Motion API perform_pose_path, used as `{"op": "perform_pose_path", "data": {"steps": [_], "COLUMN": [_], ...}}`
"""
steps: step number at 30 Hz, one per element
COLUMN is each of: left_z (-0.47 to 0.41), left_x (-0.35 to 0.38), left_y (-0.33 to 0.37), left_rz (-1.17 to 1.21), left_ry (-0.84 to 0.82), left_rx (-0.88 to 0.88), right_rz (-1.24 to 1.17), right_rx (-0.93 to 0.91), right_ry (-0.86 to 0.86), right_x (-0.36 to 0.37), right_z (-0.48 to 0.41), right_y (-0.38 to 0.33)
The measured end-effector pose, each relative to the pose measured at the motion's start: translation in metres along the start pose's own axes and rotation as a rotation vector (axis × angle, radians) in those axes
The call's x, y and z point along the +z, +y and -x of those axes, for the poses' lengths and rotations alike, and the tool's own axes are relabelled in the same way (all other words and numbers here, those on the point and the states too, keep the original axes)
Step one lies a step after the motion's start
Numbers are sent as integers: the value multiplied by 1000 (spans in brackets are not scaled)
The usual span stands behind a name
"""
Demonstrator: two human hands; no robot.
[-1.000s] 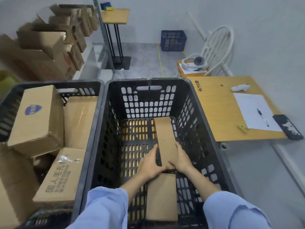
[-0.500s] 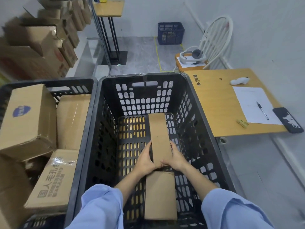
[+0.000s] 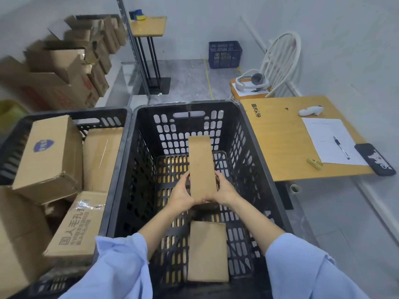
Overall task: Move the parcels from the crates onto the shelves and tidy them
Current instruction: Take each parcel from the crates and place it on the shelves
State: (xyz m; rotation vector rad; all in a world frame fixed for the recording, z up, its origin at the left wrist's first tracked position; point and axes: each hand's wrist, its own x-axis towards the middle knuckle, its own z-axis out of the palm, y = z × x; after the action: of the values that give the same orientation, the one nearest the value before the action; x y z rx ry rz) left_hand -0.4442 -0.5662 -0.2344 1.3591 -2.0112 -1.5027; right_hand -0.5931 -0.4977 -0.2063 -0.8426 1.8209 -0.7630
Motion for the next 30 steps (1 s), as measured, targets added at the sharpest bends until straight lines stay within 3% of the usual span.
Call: {"op": "perform_pose_path", "data": {"steps": [8, 25, 30], "left_z": [22, 60, 69], "left_x": [-43, -94, -104], "left_y": [32, 117, 131], "left_rz": [-10, -15, 11], "left_ry": [2, 207, 248], "left_rx": [52, 362, 420], "right_rz": [22, -24, -79], "right_rx": [-103, -527, -565], "right_ry": [-71, -26, -48], "right_x": [-16, -42, -49], "right_z": [19, 60, 66], "right_y": [-29, -104, -119]}}
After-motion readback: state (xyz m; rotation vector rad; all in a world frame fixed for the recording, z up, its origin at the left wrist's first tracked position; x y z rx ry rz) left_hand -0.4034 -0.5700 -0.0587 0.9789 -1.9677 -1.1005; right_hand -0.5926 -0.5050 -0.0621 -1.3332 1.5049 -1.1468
